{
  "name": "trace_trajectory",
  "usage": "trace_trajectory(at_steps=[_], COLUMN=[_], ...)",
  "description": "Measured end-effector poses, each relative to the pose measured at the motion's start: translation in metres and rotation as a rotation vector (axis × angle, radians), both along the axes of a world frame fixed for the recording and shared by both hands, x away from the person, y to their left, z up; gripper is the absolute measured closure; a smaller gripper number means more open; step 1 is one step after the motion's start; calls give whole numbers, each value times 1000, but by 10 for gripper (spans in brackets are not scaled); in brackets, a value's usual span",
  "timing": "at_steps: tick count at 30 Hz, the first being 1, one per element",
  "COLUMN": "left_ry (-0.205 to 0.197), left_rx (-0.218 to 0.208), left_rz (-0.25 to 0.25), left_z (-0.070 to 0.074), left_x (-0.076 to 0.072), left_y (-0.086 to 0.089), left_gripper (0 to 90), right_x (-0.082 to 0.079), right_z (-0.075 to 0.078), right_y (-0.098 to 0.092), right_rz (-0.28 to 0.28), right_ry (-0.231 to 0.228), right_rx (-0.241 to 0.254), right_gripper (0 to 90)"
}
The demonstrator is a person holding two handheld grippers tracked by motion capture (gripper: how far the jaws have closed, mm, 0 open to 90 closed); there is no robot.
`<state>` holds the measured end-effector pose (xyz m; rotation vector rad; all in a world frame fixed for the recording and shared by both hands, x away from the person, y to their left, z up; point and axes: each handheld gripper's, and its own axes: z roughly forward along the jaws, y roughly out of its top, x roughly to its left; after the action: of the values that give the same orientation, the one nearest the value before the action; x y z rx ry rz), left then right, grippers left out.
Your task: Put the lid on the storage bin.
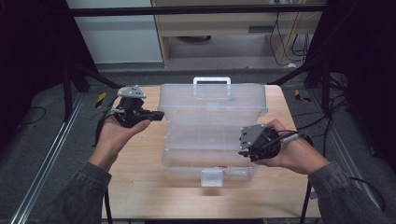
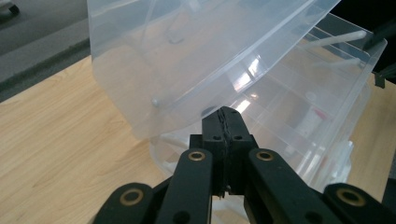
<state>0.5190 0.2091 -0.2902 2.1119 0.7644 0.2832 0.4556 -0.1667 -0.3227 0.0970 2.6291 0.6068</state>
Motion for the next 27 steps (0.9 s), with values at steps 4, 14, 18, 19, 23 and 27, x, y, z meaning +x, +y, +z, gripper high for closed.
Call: trace_trajectory(at_steps=[4,14,18,19,23,27], left_ry=[-5,-3,2,4,13,14], left_rx=[2,23,12,12,16,15], left_rz=[-22,-37,-40,-42,-45,-49], left_z=[-5,-21,-27,-30,-40,-43], left_x=[-6,-31,-37,-40,-48,-52], left_y=[-1,0,2,3,5,6], left_gripper=[894,895,896,896,896,896], right_x=[-10,-29,-31,-31,-32,-32], right_z=[1,-3,-6,-6,-10,-12], right_y=[-9,-42,-49,-51,-60,-64], right_rz=[-66,-174,-196,-201,-243,-258], right_ry=[-18,-42,-45,-43,-45,-45], right_rx=[39,93,100,101,116,120], right_gripper=[353,265,253,246,226,224])
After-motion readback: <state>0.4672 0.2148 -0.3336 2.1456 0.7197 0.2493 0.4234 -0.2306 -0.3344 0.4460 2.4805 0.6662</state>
